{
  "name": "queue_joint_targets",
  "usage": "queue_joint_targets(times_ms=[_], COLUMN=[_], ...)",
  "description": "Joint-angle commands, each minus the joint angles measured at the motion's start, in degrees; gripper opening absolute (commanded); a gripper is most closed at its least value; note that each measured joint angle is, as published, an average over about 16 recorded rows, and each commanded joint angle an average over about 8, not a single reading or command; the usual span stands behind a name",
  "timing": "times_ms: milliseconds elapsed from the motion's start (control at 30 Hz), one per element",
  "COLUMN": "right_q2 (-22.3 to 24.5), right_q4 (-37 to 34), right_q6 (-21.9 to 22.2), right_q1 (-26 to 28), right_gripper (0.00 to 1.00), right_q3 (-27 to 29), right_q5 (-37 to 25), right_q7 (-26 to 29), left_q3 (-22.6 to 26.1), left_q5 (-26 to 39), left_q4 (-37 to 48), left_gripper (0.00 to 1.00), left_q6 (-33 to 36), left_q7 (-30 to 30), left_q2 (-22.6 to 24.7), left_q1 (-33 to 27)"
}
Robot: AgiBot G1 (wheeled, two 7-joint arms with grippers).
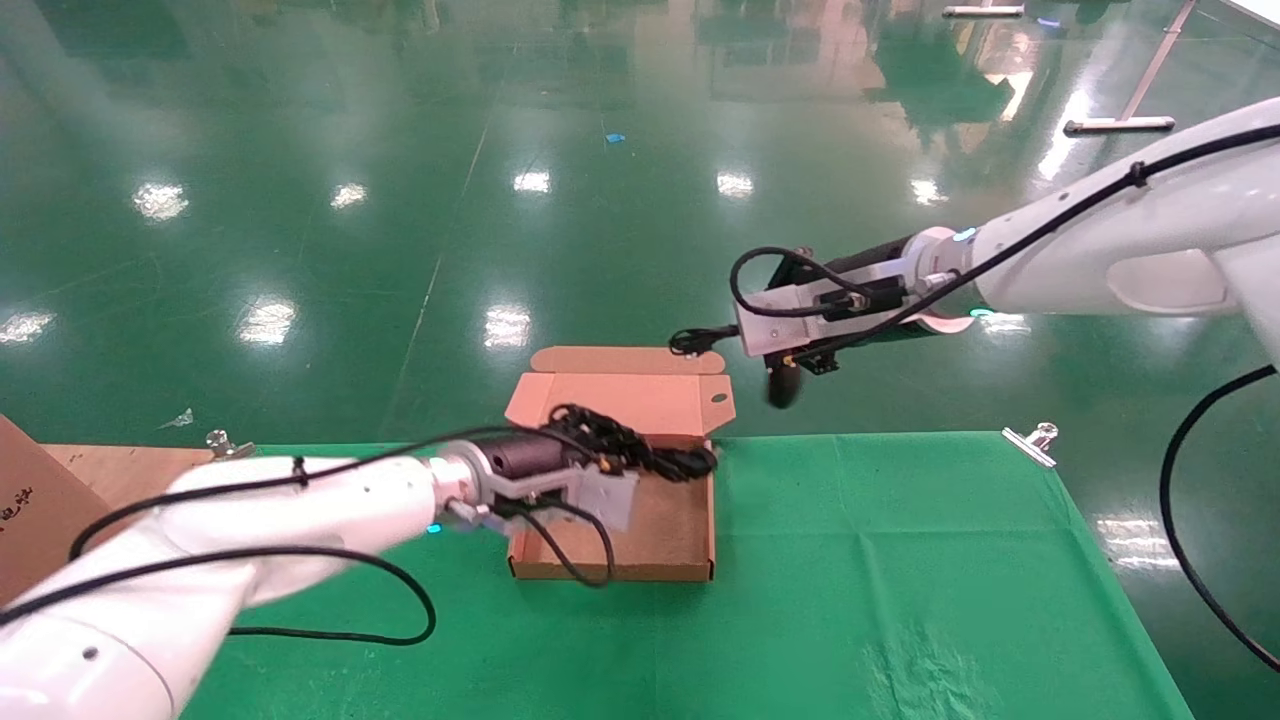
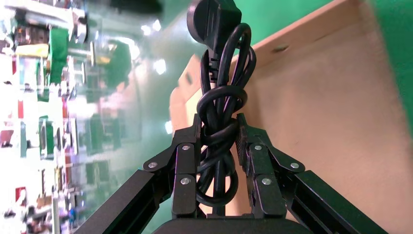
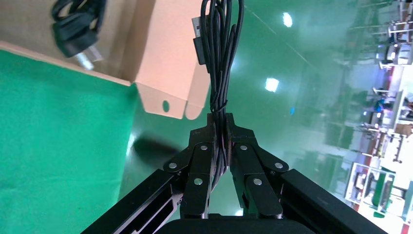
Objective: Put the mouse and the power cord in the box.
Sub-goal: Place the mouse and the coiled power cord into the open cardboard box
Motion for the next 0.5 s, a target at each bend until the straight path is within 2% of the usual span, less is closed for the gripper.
queue_joint_targets(times_ms=[33,233,500], right_q2=[0.1,0.3,0.4], right_q4=[-0.8,-2.6,-4.2], right_q6=[-0.4,-1.1,-1.6], right_q1=[0.1,-0.2,-1.0], right_gripper=[0.00,0.00,0.00], right_q3=[-0.1,-0.1,0.0], right_q5=[0.2,0.7,1.5], right_q7=[-0.4,-1.8,-3.4], left_q3=[1.0,5.0,8.7], left_q5=[-1.7,-3.3,-4.7], left_q4=[-1.1,-0.1,0.5], left_gripper=[0.00,0.00,0.00], left_q6=[-0.3,2.2,-0.7], left_q7=[0.4,-0.5,-2.3], left_q2=[0.0,-0.2,-0.3], left_q1=[1.1,1.7,1.3])
